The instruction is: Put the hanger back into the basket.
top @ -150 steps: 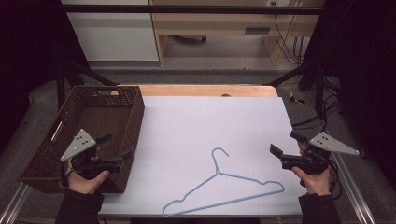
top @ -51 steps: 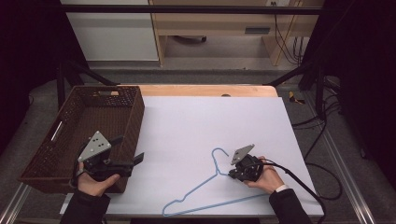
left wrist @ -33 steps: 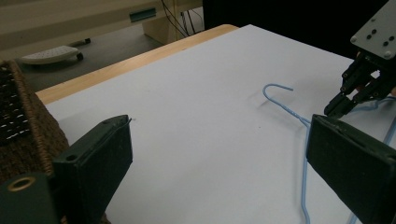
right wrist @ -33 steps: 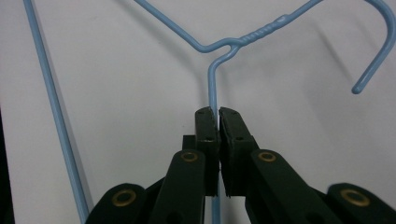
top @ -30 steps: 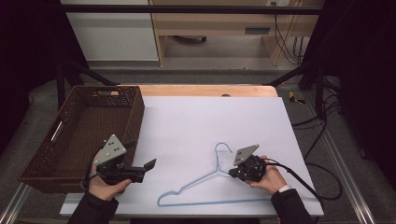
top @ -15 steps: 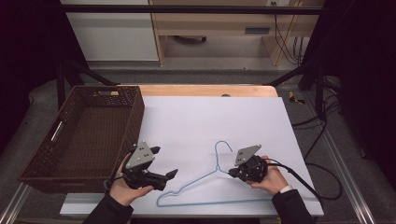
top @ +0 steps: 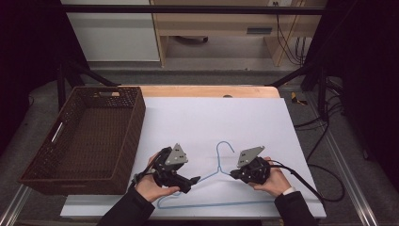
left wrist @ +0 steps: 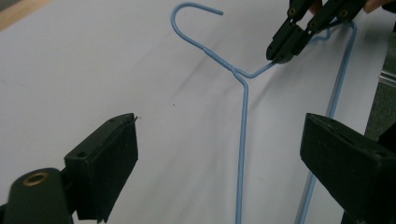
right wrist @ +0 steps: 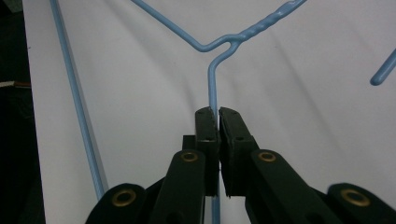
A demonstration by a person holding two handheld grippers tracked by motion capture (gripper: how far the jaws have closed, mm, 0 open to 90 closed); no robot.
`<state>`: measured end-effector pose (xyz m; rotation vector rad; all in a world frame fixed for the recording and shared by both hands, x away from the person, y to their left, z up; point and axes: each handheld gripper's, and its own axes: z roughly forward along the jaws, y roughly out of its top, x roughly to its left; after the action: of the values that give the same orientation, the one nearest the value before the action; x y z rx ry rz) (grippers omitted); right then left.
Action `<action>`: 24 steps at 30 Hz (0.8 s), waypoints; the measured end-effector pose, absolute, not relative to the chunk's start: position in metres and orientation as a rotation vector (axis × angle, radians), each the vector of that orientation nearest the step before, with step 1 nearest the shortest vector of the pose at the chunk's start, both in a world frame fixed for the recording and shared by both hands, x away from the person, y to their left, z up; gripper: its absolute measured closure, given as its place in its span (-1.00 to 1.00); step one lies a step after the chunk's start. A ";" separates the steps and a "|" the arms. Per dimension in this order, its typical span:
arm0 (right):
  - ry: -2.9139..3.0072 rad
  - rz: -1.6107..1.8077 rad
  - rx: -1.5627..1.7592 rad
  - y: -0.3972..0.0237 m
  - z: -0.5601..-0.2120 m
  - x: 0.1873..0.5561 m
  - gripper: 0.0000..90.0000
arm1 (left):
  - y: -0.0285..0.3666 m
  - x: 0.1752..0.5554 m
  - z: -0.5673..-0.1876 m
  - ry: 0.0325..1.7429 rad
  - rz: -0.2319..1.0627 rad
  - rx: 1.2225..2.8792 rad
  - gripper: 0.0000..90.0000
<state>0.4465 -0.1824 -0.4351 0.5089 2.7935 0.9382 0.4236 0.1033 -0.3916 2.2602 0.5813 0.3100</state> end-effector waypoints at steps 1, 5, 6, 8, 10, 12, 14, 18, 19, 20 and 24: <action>2.792 0.942 0.514 -0.182 -0.435 0.446 0.95 | 0.100 0.425 -0.394 0.570 0.303 2.286 -0.73; 2.791 0.945 0.513 -0.182 -0.435 0.446 0.95 | 0.087 0.428 -0.403 0.545 0.288 2.342 -0.64; 2.791 0.945 0.513 -0.183 -0.434 0.446 0.95 | 0.084 0.429 -0.405 0.535 0.281 2.361 -0.59; 2.792 0.945 0.513 -0.183 -0.434 0.446 0.95 | 0.076 0.431 -0.411 0.512 0.271 2.406 -0.54; 2.793 0.945 0.512 -0.183 -0.434 0.446 0.95 | 0.074 0.432 -0.412 0.509 0.265 2.411 -0.47; 2.793 0.944 0.512 -0.182 -0.435 0.446 0.95 | 0.068 0.434 -0.418 0.507 0.242 2.437 -0.40; 2.794 0.944 0.513 -0.182 -0.435 0.446 0.95 | 0.065 0.436 -0.420 0.502 0.238 2.452 -0.32; 2.795 0.945 0.512 -0.182 -0.435 0.446 0.95 | 0.055 0.437 -0.428 0.489 0.227 2.487 -0.11; 2.795 0.943 0.513 -0.182 -0.435 0.446 0.95 | 0.053 0.438 -0.429 0.487 0.225 2.500 -0.11; 2.795 0.944 0.512 -0.182 -0.435 0.446 0.95 | 0.051 0.439 -0.430 0.487 0.215 2.502 -0.07; 2.795 0.944 0.513 -0.182 -0.435 0.446 0.95 | 0.042 0.441 -0.436 0.477 0.206 2.534 0.10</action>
<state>0.4459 -0.1824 -0.4346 0.5127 2.7948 0.9444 0.4411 0.0422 -0.4355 2.5344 0.4766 0.2063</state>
